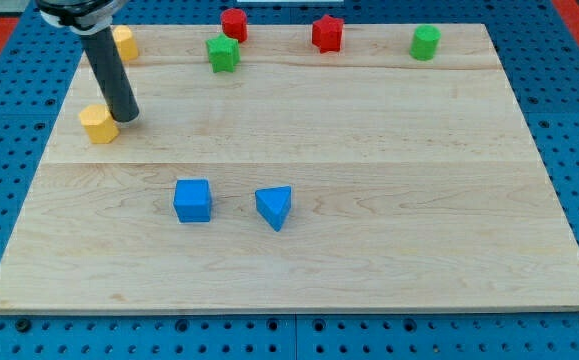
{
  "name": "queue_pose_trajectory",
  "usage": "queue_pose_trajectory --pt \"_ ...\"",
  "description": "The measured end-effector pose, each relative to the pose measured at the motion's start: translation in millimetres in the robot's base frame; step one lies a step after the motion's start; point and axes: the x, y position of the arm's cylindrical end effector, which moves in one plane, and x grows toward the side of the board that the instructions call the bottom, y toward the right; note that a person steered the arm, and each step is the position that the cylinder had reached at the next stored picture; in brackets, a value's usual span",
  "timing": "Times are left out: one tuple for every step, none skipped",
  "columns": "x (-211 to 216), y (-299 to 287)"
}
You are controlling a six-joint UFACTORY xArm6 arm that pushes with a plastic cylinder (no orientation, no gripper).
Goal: Point your arm at the blue cube
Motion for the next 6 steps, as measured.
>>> queue_pose_trajectory --pt "0 -8" --pt "-2 -8" --pt "-2 -8" --pt "-2 -5" --pt "-3 16" --pt "-1 65"
